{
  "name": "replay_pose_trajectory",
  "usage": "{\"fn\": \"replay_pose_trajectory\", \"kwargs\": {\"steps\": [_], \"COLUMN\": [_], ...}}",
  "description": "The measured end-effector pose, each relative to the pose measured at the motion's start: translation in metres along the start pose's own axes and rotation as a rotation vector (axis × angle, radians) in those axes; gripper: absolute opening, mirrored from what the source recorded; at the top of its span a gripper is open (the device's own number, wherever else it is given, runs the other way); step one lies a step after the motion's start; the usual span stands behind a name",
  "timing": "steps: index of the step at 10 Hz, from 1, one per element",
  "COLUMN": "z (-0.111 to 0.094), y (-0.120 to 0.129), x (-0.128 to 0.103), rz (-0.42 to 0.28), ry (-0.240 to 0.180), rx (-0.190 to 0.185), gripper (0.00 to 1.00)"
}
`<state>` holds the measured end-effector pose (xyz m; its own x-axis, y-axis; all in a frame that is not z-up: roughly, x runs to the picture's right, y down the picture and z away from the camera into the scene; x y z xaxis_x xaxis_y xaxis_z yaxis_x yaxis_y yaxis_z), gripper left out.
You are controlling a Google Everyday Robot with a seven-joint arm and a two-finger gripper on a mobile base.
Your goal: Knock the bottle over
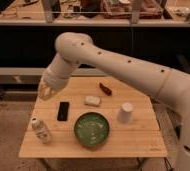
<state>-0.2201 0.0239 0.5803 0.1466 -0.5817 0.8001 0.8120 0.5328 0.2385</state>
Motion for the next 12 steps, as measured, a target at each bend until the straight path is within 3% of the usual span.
{"fn": "replay_pose_trajectory", "kwargs": {"steps": [2,5,8,10,11,12], "z": [0.039,0.084,0.131,0.156,0.167,0.176], "y": [-0.046,-0.088,-0.086,-0.078,-0.075,-0.072], "x": [-0.024,-0.052,-0.069,-0.075,-0.078,-0.082], "rz": [-0.125,-0.262,-0.422,-0.482,-0.499,-0.51], "ry": [-0.028,-0.037,-0.02,-0.031,-0.056,-0.112], "rx": [-0.013,-0.027,-0.109,-0.148,-0.159,-0.167], "gripper": [0.25,0.25,0.25,0.25,0.25,0.25]}}
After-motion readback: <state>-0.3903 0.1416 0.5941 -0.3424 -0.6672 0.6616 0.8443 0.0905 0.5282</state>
